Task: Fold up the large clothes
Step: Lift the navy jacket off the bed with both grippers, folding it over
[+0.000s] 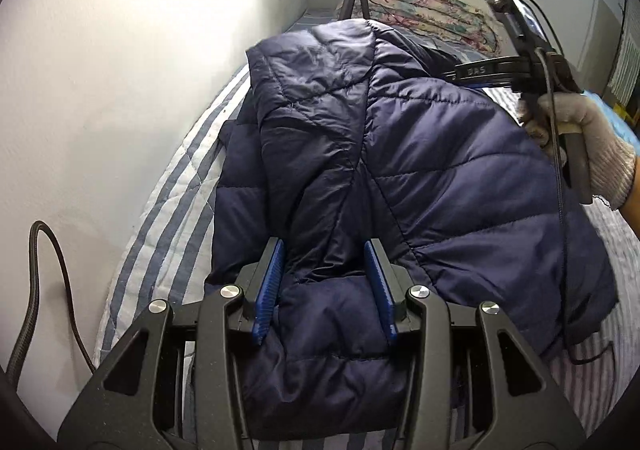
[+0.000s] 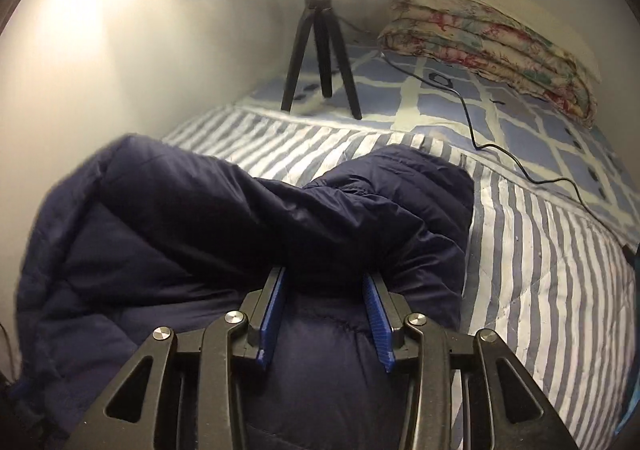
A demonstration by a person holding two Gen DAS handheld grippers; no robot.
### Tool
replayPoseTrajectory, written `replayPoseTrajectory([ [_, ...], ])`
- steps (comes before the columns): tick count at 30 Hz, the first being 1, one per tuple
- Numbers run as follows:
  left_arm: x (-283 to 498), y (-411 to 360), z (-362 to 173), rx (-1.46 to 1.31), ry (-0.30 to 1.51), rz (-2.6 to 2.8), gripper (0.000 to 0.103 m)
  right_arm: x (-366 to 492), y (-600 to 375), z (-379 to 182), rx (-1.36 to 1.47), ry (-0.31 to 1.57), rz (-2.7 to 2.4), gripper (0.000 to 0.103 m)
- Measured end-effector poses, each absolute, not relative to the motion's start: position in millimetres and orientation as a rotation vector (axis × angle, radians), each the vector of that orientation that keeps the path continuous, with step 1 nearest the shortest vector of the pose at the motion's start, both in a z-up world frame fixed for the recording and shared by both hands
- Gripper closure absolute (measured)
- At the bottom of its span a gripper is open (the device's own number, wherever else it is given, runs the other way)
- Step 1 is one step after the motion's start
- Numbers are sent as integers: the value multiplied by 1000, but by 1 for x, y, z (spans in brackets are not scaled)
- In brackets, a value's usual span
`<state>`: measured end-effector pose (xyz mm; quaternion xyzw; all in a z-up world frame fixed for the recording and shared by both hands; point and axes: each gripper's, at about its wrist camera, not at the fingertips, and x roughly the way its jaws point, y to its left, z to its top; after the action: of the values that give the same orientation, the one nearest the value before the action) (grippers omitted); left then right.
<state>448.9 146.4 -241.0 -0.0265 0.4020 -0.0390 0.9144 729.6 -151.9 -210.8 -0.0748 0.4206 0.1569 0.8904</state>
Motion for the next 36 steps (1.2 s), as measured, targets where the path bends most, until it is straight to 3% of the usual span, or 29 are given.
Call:
replayPoseTrajectory([
  [3, 441, 158, -226, -93, 826, -97, 58, 715, -169, -188, -117, 859, 341, 59],
  [6, 428, 170, -214, -140, 827, -119, 48, 687, -202, -165, -3, 849, 382, 56],
  [8, 421, 175, -209, -163, 830, -121, 48, 655, -230, -151, 90, 835, 416, 34],
  [10, 417, 183, -205, -210, 848, -137, 45, 631, -249, -148, 130, 839, 437, 27],
  [13, 413, 190, -200, -279, 864, -159, 35, 591, -274, -155, 205, 889, 479, 26],
  [15, 411, 196, -196, -333, 876, -171, 35, 574, -284, -164, 264, 925, 495, 17],
  [22, 405, 200, -189, -332, 888, -164, 35, 531, -287, -233, 422, 1122, 566, 16],
  [27, 408, 207, -187, -346, 886, -146, 35, 519, -276, -254, 529, 1165, 658, 17],
  [28, 409, 208, -188, -349, 888, -146, 35, 518, -271, -255, 523, 1171, 678, 20],
  [29, 411, 208, -188, -350, 892, -147, 35, 519, -265, -256, 522, 1181, 712, 34],
  [32, 416, 208, -189, -357, 902, -146, 35, 519, -258, -257, 518, 1193, 738, 62],
  [36, 424, 215, -193, -399, 916, -150, 34, 518, -259, -241, 429, 1164, 732, 80],
])
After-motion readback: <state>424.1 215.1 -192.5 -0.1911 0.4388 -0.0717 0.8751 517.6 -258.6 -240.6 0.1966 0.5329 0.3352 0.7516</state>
